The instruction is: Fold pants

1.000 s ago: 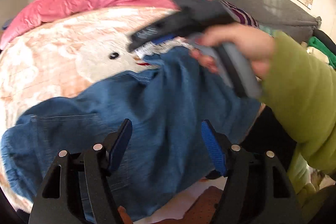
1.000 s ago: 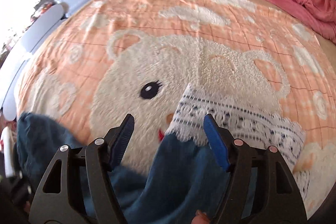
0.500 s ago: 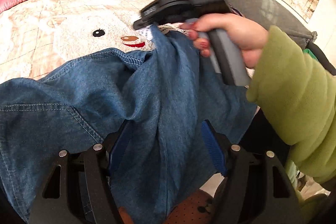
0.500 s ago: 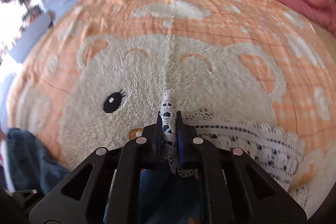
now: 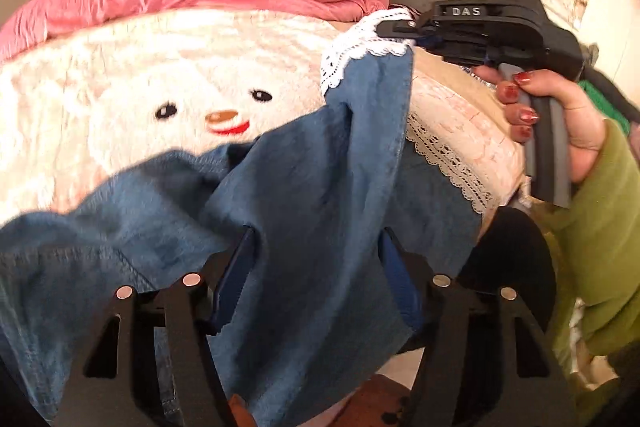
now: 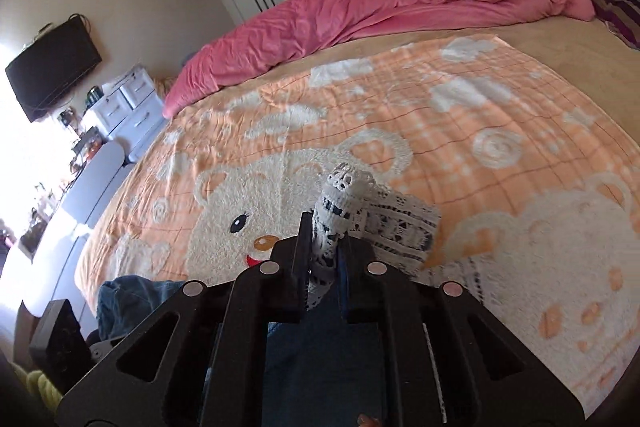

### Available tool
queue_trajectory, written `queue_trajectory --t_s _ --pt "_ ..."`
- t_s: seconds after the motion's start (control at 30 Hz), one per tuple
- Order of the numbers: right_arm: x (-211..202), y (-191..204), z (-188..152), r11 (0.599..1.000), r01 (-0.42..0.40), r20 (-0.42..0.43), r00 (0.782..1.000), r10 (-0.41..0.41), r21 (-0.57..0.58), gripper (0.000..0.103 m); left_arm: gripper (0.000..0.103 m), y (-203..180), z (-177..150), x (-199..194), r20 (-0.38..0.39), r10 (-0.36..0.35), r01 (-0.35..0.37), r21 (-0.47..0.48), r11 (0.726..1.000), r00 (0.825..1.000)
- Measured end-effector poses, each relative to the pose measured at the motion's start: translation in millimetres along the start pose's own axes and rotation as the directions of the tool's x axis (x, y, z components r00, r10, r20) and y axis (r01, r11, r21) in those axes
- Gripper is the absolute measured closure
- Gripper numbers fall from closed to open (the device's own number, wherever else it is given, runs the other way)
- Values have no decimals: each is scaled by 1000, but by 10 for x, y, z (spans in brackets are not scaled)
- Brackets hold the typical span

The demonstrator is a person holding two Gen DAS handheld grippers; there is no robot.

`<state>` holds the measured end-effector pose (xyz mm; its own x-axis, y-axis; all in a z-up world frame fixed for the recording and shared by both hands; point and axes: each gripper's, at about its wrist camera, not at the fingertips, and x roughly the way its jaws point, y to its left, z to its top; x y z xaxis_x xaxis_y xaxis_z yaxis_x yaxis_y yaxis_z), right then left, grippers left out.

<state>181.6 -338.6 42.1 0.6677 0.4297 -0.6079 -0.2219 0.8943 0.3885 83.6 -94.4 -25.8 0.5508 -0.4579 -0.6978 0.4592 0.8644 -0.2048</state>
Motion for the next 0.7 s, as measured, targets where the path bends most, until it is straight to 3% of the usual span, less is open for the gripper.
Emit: queue_trajectory --t_s 0.03,0.1,0.13,0.3,0.4,0.53,0.7 --pt "-41 -28 -25 1000 0 7 1000 0 10 97 51 -23 17 23 -5 13 -13 16 1000 1000" --pt "-186 -86 -115 999 -12 26 1000 11 38 97 92 -57 21 45 -14 11 -10 43 999 1000" --pt "-258 -114 -167 999 -9 32 999 7 51 97 99 -75 28 49 -26 -5 7 52 999 1000" --pt "-586 -308 -550 993 41 18 999 -43 115 97 100 -66 -28 -68 -40 -67 70 81 994 997" --pt "-697 -481 -919 981 75 -37 997 -69 179 97 100 -75 -102 -80 -50 -110 114 87 990 993" --pt "-736 -694 -1250 964 81 -88 994 -61 253 97 100 -172 -205 -32 -78 -129 138 119 983 989" --pt "-770 -798 -1309 956 94 -112 992 -64 279 90 100 -339 -261 -36 -75 -93 107 211 972 993"
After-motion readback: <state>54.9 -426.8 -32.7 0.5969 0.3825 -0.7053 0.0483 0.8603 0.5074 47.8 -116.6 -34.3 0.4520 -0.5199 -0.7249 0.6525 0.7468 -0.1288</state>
